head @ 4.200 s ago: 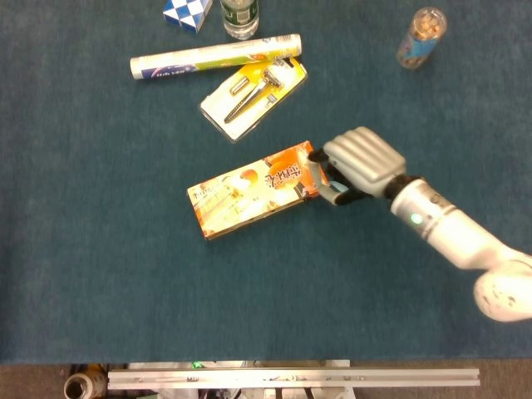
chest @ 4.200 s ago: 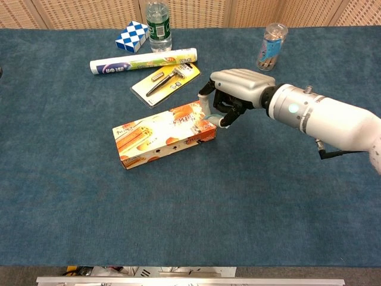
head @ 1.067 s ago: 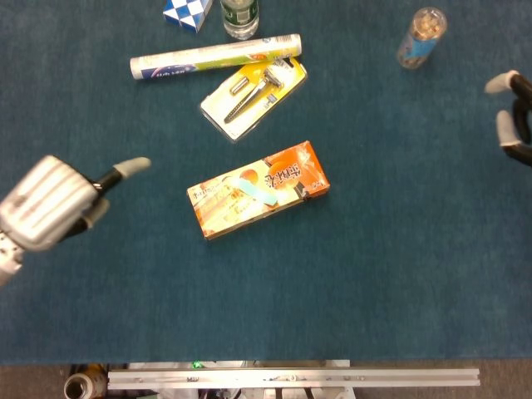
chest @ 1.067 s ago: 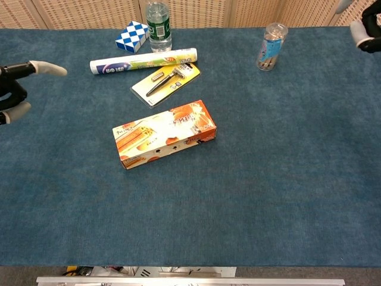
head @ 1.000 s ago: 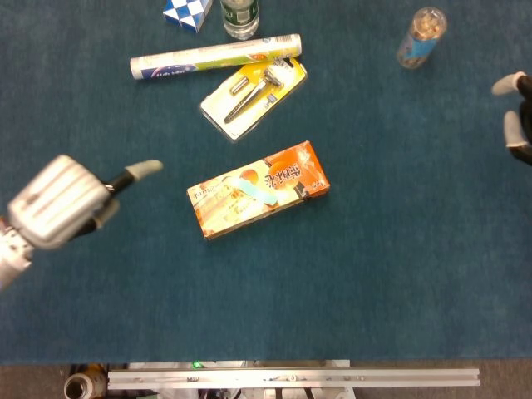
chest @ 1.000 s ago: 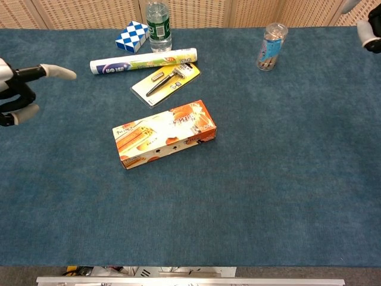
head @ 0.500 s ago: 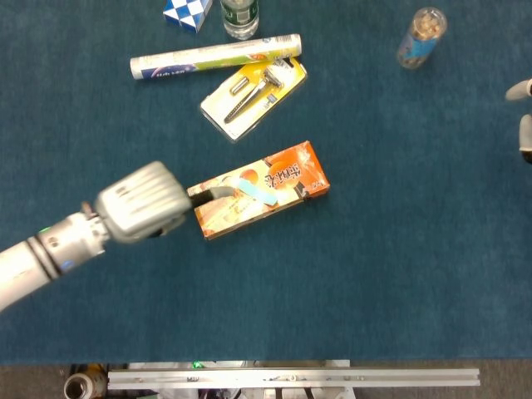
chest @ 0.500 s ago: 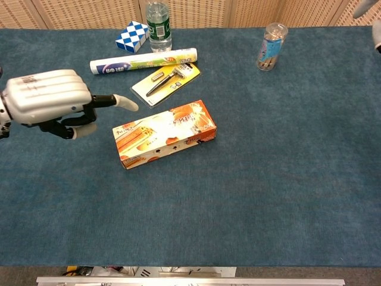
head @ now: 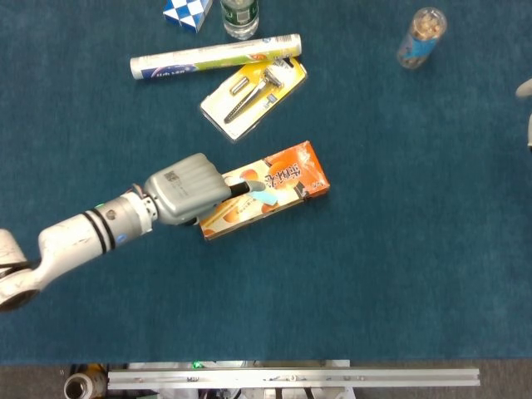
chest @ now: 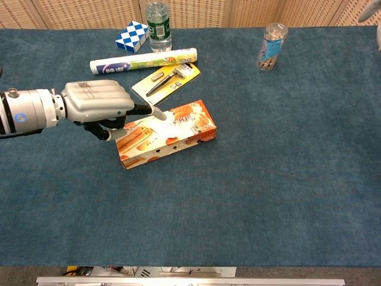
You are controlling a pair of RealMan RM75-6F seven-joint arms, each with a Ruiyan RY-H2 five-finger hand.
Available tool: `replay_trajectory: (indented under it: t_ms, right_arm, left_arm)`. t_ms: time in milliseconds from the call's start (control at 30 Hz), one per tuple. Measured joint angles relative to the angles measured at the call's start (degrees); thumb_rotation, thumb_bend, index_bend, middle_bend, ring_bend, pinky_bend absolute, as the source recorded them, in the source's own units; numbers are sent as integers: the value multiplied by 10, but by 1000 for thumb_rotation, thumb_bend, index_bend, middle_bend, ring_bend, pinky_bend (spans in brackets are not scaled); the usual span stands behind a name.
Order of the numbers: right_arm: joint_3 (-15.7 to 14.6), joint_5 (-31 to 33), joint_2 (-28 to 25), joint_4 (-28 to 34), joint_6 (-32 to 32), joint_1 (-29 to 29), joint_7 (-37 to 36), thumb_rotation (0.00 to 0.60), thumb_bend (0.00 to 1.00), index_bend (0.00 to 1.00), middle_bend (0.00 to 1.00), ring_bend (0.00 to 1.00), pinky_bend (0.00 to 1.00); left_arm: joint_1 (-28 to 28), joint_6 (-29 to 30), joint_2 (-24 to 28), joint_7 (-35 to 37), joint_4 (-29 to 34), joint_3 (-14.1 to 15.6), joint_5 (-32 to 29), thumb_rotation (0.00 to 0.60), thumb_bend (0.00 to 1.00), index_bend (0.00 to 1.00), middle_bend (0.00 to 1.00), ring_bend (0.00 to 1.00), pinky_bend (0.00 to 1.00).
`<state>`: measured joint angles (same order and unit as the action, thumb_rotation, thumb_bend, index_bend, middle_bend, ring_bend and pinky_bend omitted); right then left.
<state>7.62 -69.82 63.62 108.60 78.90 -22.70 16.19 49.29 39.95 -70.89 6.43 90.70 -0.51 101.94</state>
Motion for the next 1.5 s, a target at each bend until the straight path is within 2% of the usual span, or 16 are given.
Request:
replay_trajectory:
  t_ms: [233, 667, 1067, 1500]
  right_arm:
    - [6, 0, 1, -8, -7, 6, -10, 600, 555, 393, 928, 1000, 1000]
    - [9, -7, -6, -12, -11, 23, -30, 600, 555, 393, 928, 1000, 1000]
    - [14, -9, -12, -15, -11, 36, -44, 600, 555, 393, 928, 1000, 1000]
    - [17, -16, -15, -15, -12, 45, -51, 600, 555, 393, 928, 1000, 1000]
  left_arm:
    - [25, -41, -13, -31, 2, -2, -39, 600, 779, 108, 989, 1000, 988]
    - [48, -88, -23, -132, 28, -6, -121, 600, 778, 108, 990, 1000, 991]
    - [59, -99, -34, -202, 40, -3, -185, 600, 778, 108, 990, 1000, 991]
    - [66, -95, -39, -241, 43, 9, -228, 600, 778, 108, 990, 1000, 991]
